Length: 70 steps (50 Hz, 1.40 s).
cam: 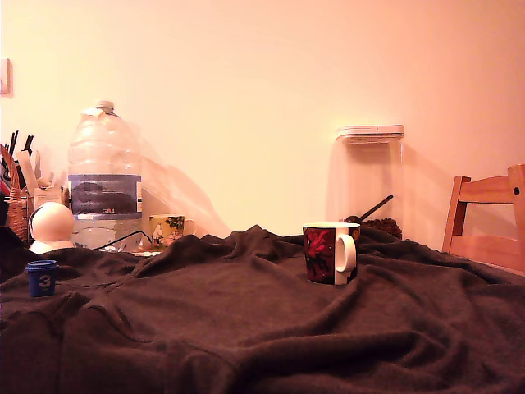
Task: Pick up the coffee capsules from the table one by one and drop them inside the nearest coffee cup
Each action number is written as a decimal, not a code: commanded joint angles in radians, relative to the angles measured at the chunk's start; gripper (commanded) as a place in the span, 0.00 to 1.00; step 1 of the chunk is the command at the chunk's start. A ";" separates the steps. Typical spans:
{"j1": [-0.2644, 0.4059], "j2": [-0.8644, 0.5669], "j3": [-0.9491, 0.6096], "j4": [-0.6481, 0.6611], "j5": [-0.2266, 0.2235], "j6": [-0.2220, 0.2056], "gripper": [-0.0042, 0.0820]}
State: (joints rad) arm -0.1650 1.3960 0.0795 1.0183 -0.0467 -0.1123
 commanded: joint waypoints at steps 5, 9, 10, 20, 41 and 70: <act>0.002 -0.001 -0.009 0.008 0.001 0.007 0.75; 0.005 0.002 -0.003 0.007 0.000 0.007 0.75; 0.007 0.005 0.000 0.007 0.000 0.007 0.75; 0.029 0.072 0.047 0.008 0.001 0.013 0.75; 0.044 0.312 0.183 0.061 0.014 0.067 0.75; 0.114 0.504 0.372 0.083 0.128 0.068 0.75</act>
State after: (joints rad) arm -0.0563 1.8767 0.4461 1.0988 0.0696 -0.0486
